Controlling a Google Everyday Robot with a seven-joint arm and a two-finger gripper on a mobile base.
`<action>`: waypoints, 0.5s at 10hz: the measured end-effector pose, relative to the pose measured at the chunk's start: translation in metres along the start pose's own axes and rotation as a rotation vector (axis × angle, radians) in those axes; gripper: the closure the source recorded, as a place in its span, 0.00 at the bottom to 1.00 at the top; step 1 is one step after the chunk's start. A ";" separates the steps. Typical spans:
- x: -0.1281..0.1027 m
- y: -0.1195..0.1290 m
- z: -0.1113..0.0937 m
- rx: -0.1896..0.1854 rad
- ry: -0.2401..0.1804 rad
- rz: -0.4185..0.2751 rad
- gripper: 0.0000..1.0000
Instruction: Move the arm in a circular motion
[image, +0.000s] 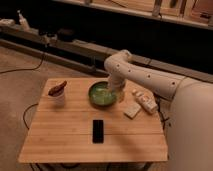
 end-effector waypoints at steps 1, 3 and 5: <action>-0.019 0.018 -0.005 0.003 -0.009 -0.056 0.35; -0.056 0.086 -0.016 0.013 -0.056 -0.191 0.35; -0.058 0.133 -0.017 0.001 -0.094 -0.207 0.35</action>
